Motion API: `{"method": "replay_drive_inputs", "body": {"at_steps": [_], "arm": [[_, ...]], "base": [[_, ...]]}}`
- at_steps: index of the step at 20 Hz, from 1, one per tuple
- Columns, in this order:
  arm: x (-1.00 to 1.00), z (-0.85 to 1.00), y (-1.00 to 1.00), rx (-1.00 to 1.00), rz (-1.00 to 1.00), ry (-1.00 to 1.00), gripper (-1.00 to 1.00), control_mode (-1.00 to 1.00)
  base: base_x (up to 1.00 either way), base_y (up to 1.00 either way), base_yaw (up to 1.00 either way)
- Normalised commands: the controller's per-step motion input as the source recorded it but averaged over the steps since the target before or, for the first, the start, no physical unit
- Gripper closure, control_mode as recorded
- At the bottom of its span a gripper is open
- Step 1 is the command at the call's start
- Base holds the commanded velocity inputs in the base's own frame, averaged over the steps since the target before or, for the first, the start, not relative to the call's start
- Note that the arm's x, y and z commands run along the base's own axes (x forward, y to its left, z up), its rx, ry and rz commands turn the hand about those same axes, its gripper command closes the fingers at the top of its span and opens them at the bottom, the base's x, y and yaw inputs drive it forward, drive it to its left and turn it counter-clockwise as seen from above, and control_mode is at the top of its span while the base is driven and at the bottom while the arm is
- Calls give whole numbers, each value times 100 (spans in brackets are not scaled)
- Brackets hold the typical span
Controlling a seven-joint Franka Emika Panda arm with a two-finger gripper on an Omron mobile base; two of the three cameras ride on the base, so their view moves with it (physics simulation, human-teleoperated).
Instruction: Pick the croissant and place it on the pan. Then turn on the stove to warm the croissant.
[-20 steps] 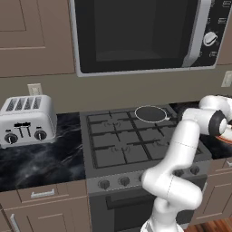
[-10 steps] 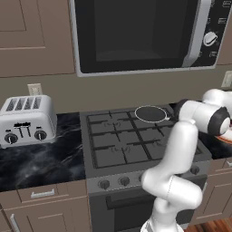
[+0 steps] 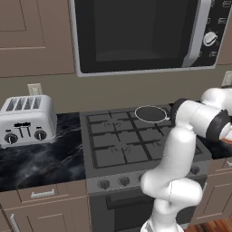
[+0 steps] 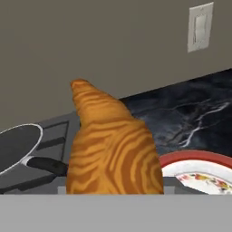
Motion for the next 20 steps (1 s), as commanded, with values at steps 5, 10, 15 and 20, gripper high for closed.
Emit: {"method": "replay_drive_inputs", "body": {"at_steps": [5, 10, 15, 20], "arm": [[4, 66, 21, 0, 18, 23, 100, -100], [-1, 23, 51, 0, 5, 11, 100, -100], [0, 0, 78, 0, 0, 0, 100, -100], [0, 0, 80, 0, 0, 0, 100, -100]], "base": [[0, 0, 0], [0, 0, 0], [0, 0, 0], [0, 0, 0]]}}
